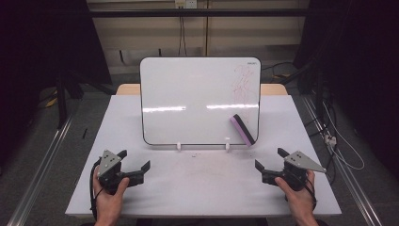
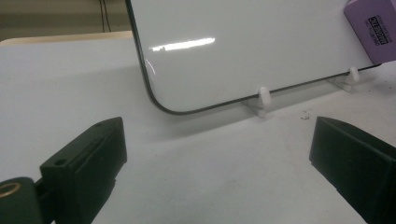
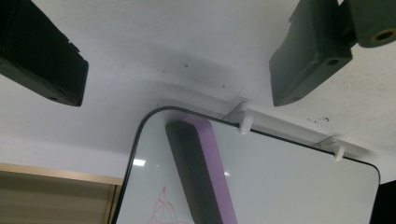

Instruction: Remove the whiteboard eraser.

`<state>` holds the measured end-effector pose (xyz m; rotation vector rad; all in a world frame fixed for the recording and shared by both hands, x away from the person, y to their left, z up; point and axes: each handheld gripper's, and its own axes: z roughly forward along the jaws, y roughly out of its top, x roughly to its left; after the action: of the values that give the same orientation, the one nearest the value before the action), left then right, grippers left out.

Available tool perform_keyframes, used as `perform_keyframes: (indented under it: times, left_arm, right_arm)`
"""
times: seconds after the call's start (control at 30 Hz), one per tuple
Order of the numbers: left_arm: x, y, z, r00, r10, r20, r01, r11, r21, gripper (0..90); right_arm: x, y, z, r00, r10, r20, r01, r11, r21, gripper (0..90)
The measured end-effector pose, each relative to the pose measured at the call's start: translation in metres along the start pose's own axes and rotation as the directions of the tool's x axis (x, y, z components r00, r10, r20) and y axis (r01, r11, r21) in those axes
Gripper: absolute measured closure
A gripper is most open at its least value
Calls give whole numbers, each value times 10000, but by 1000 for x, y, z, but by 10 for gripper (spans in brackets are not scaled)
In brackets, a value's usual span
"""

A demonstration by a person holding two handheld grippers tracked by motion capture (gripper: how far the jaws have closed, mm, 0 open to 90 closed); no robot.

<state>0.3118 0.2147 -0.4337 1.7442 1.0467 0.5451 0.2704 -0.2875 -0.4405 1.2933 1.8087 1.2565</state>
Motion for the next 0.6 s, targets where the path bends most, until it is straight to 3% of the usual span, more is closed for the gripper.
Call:
perform_keyframes:
  times: [0.4, 0.6]
  left_arm:
    - [0, 0, 4, 9999, 154, -13, -153, 9997, 189, 40]
    - [2, -2, 6, 10000, 55, 9, -56, 9996, 266, 40]
  right_arm:
    - [-2, 1, 4, 9998, 201, 27, -201, 9996, 176, 32]
    - [-2, 9, 8, 9999, 41, 108, -44, 9997, 248, 35]
